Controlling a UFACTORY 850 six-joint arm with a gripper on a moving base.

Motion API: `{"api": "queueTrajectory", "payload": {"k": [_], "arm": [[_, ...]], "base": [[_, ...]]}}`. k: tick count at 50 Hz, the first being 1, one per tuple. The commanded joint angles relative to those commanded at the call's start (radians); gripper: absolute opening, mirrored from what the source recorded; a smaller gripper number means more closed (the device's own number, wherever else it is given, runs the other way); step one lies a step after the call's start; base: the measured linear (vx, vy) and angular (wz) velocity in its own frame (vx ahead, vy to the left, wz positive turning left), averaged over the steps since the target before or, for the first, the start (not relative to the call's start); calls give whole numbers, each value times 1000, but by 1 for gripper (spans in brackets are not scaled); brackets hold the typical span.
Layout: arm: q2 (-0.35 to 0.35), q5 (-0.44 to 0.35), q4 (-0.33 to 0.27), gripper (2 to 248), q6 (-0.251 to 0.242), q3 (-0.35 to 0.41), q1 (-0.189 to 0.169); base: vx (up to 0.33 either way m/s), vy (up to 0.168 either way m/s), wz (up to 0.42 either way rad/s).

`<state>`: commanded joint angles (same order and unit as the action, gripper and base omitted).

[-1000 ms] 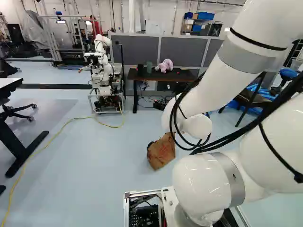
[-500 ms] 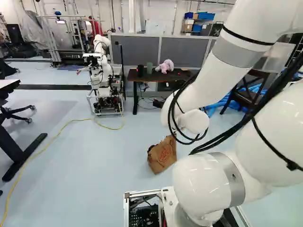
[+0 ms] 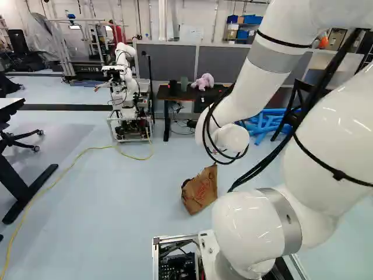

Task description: Pick up the bag on the ground and place it on the table

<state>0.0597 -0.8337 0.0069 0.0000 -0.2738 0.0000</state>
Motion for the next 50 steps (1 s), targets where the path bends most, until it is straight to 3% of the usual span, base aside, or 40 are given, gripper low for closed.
{"api": "queueTrajectory", "payload": {"k": [50], "arm": [[-378, 155, 103, 247, 0, -276, 5]], "base": [[0, 0, 0]]}}
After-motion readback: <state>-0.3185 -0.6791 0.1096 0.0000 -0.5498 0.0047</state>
